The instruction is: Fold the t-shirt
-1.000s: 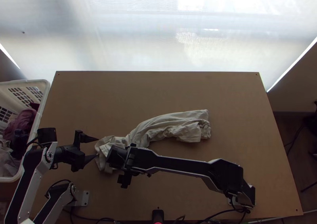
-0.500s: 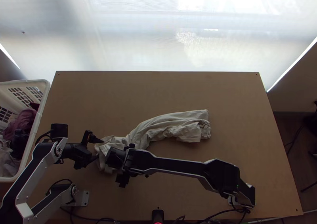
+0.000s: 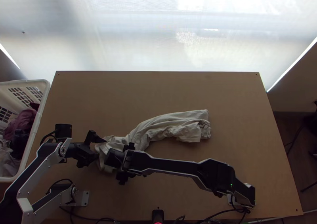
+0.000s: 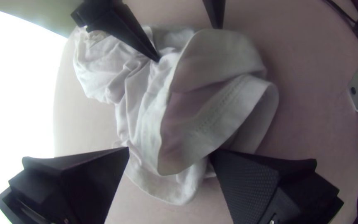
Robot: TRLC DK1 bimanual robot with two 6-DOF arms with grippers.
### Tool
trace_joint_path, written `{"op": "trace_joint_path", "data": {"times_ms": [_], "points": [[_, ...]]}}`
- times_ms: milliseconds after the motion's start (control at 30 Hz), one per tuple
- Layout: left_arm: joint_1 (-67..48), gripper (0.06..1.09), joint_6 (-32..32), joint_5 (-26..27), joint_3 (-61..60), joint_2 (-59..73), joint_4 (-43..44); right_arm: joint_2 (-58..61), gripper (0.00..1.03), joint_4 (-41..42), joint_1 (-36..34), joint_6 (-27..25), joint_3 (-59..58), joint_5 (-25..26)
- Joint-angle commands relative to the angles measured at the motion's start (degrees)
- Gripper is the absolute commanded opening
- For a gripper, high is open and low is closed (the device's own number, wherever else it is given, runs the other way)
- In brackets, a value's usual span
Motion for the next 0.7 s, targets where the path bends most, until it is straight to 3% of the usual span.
{"op": "trace_joint_path", "data": {"times_ms": [0, 167, 200, 267, 333, 367, 667], "points": [[-1.0, 0.89, 0.0, 0.2, -2.1, 0.1, 4.1, 1.8, 0.80, 2.2, 0.0, -0.2, -0.3, 4.1], [-1.0, 0.37, -0.1, 2.3, -0.4, 0.6, 4.9, 1.7, 0.51, 4.8, -0.1, -1.0, -0.6, 7.5], [-1.0, 0.29, -0.1, 3.0, 0.2, 0.6, 4.9, 1.5, 0.45, 5.1, 0.0, -1.4, -0.5, 7.8], [-0.6, 0.28, -0.1, 3.4, 1.3, 0.7, 4.6, 1.5, 0.35, 5.4, 0.1, -2.1, -0.5, 7.9], [-0.2, 0.12, -0.1, 3.4, 1.9, 0.8, 4.3, 1.5, 0.14, 5.7, 0.2, -2.8, -0.5, 7.8], [0.0, 0.10, -0.1, 3.5, 2.3, 1.0, 3.8, 1.5, 0.03, 5.9, 0.2, -3.0, -0.5, 7.8], [0.4, 0.10, -4.6, 3.1, 11.2, -2.2, -11.4, -2.5, 0.03, 5.2, -0.1, -1.0, 2.2, 1.0]]}}
